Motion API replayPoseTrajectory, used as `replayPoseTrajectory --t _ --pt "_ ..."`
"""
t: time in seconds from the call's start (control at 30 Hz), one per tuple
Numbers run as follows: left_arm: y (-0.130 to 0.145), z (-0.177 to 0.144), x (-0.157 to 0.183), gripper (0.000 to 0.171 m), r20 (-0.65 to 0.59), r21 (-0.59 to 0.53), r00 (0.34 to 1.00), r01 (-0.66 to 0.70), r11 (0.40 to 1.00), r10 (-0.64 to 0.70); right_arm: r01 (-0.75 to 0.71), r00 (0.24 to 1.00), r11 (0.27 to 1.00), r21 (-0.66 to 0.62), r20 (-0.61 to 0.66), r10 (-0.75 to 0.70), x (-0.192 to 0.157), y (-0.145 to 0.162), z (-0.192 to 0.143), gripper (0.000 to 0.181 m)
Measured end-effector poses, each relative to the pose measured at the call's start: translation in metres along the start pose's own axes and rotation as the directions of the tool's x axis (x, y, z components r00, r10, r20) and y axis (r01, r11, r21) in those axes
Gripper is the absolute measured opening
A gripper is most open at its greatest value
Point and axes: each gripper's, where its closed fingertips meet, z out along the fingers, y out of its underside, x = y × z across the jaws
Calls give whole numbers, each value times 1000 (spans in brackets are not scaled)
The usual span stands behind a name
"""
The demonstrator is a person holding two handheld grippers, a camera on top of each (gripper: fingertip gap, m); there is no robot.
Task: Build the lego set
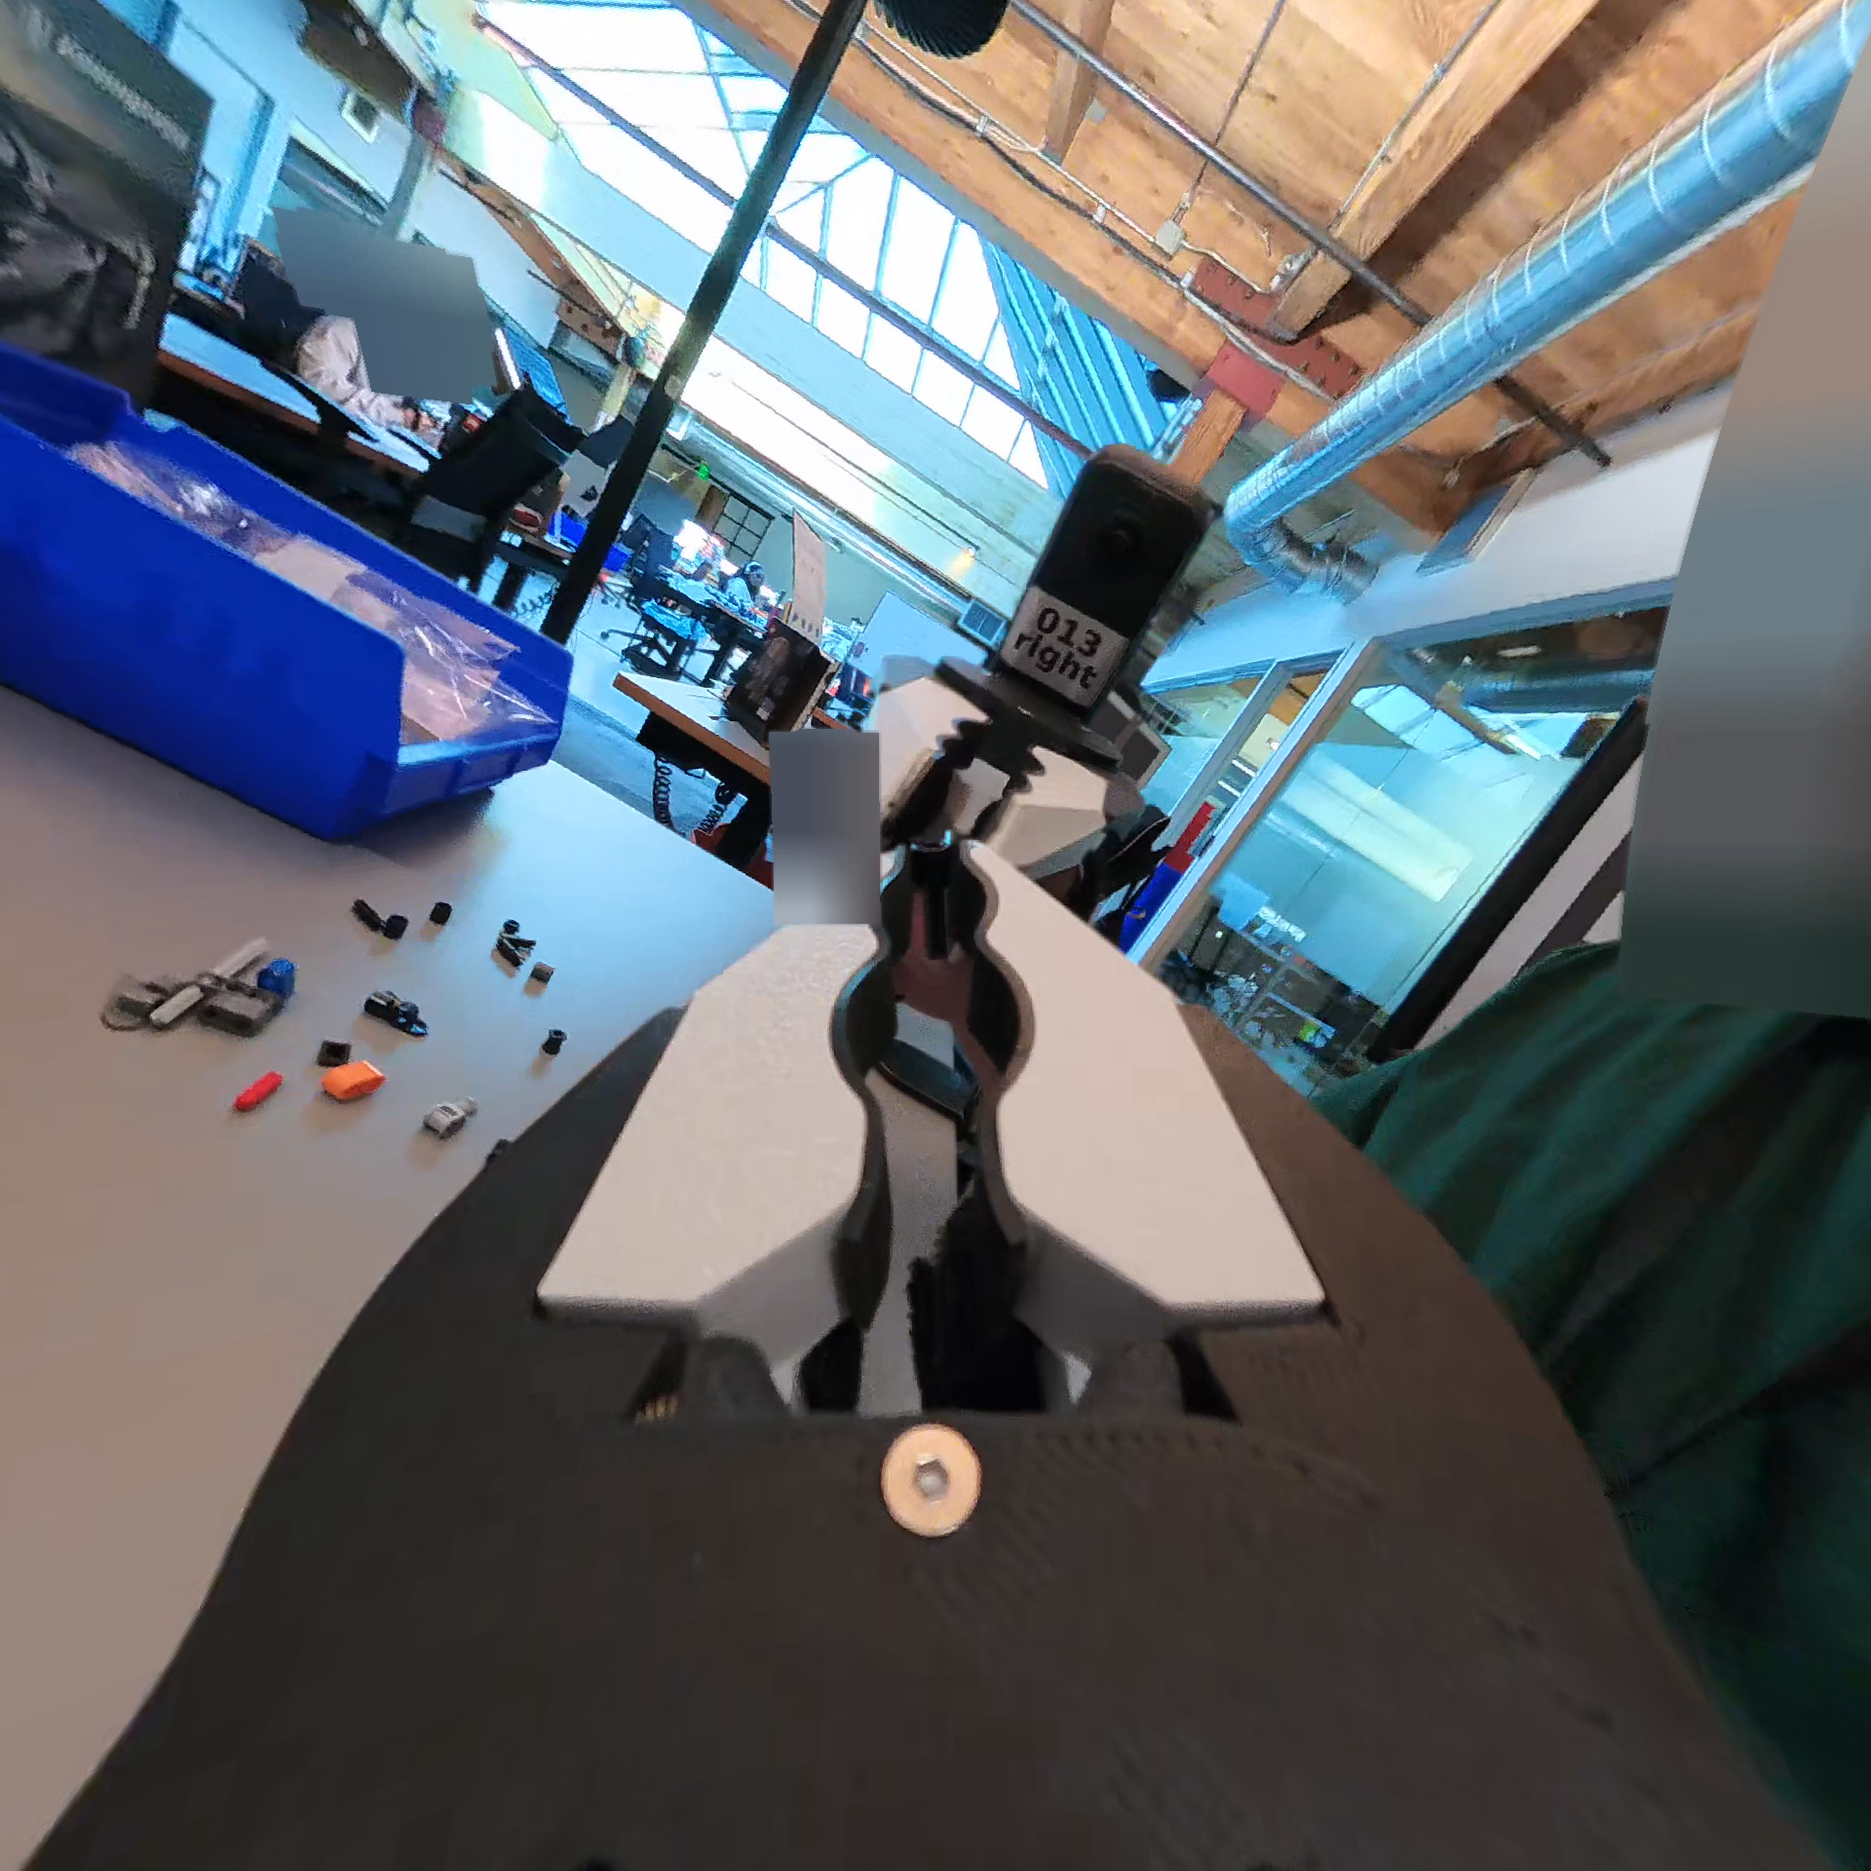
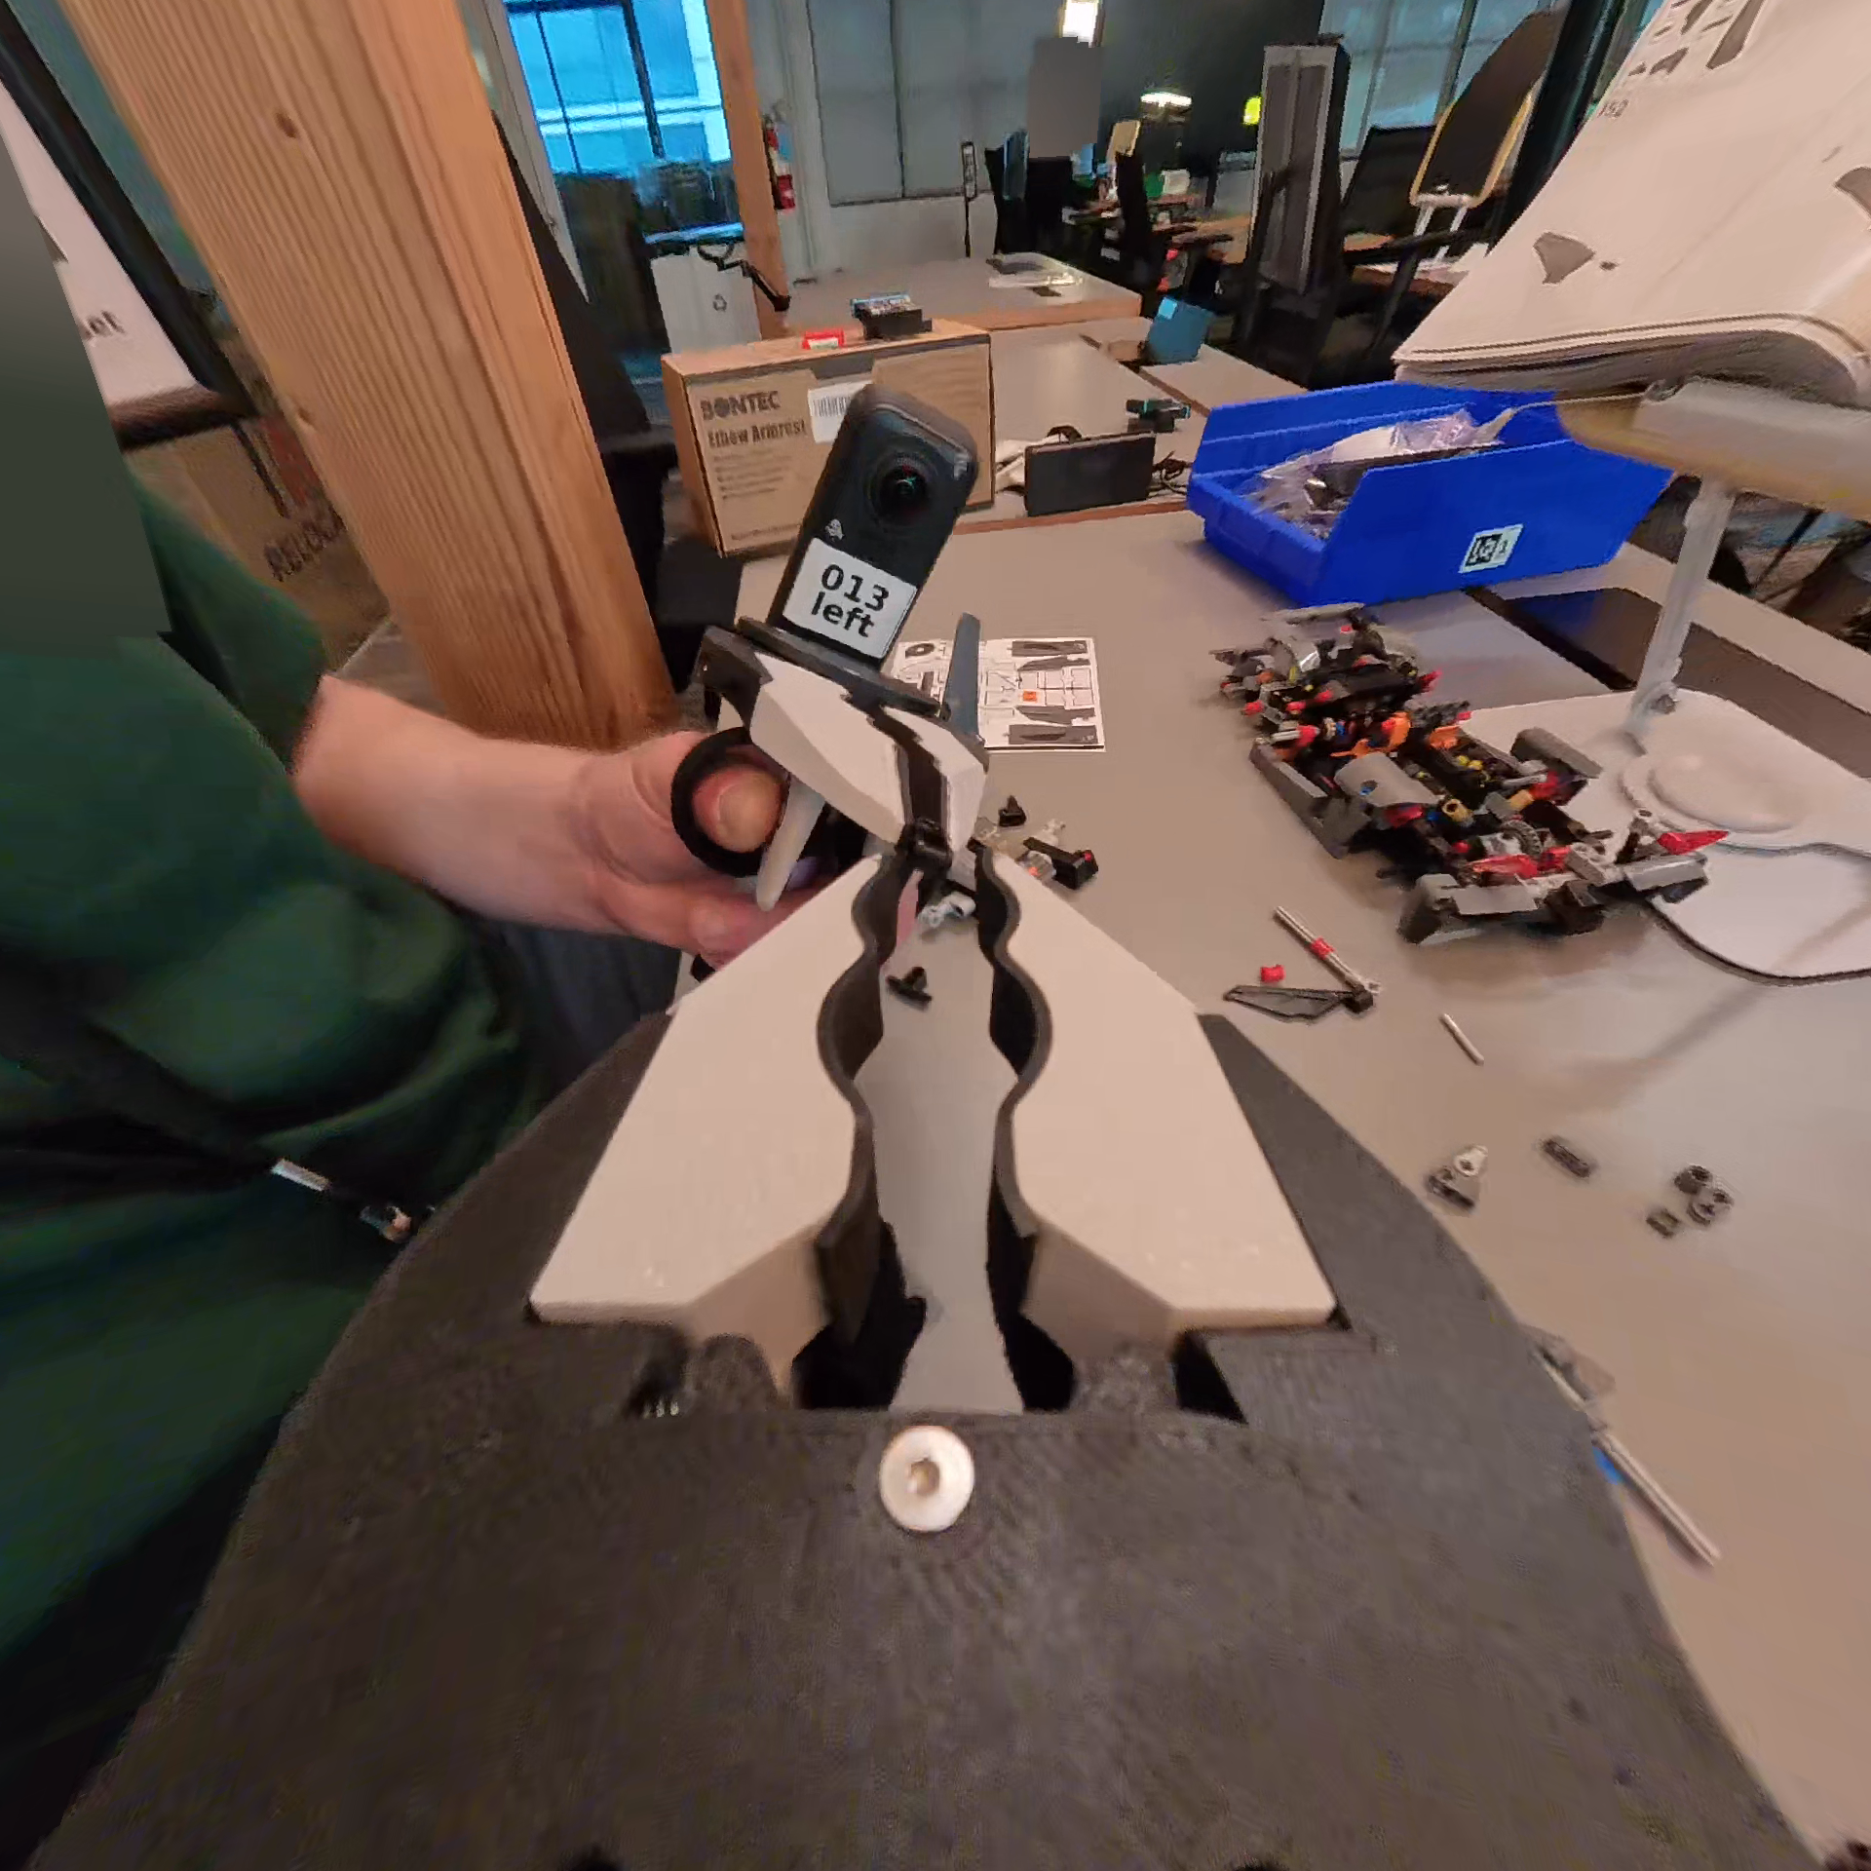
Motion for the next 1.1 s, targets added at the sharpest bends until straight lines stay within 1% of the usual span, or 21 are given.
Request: replayPoseTrajectory --t 0.07,0.1,0.13,0.23,0.3,0.43,0.47,0.53,0.57,0.63,0.7,1.1 --pt "-2 -1 3 5 9 1 999 -46 999 46 -23 1000 999 -29 -9 23 -1 3 3 12" --pt "-2 -2 4 4 9 0 998 -62 998 62 -17 1000 1000 -11 -4 17 -4 0 4 6" --pt "-3 -2 7 5 -1 -3 998 -70 998 70 -28 1000 1000 3 4 28 -6 -2 6 5" --pt "-7 -6 11 5 2 4 995 -103 995 103 -92 994 995 43 56 89 -10 -7 8 5" --pt "-9 -7 15 5 17 -7 988 -154 988 154 -132 987 990 54 94 127 -13 -11 10 4" --pt "-16 -13 23 5 33 -12 972 -232 973 232 -169 979 983 72 128 159 -19 -20 15 3" --pt "-17 -15 25 5 41 -12 969 -245 969 245 -171 978 982 77 130 160 -20 -22 16 5" --pt "-20 -18 26 5 62 -15 959 -277 961 278 -187 971 977 105 168 168 -25 -30 17 17" --pt "-20 -20 27 6 64 -23 956 -285 958 286 -195 969 975 107 172 175 -26 -32 18 17" --pt "-22 -24 28 5 73 -21 952 -296 955 296 -178 975 978 107 154 160 -25 -33 21 9" --pt "-23 -26 31 5 73 -23 949 -305 952 306 -175 975 980 91 154 160 -26 -33 26 6" --pt "-32 -40 39 5 84 7 933 -351 937 349 -99 985 991 88 152 85 -33 -43 40 5"
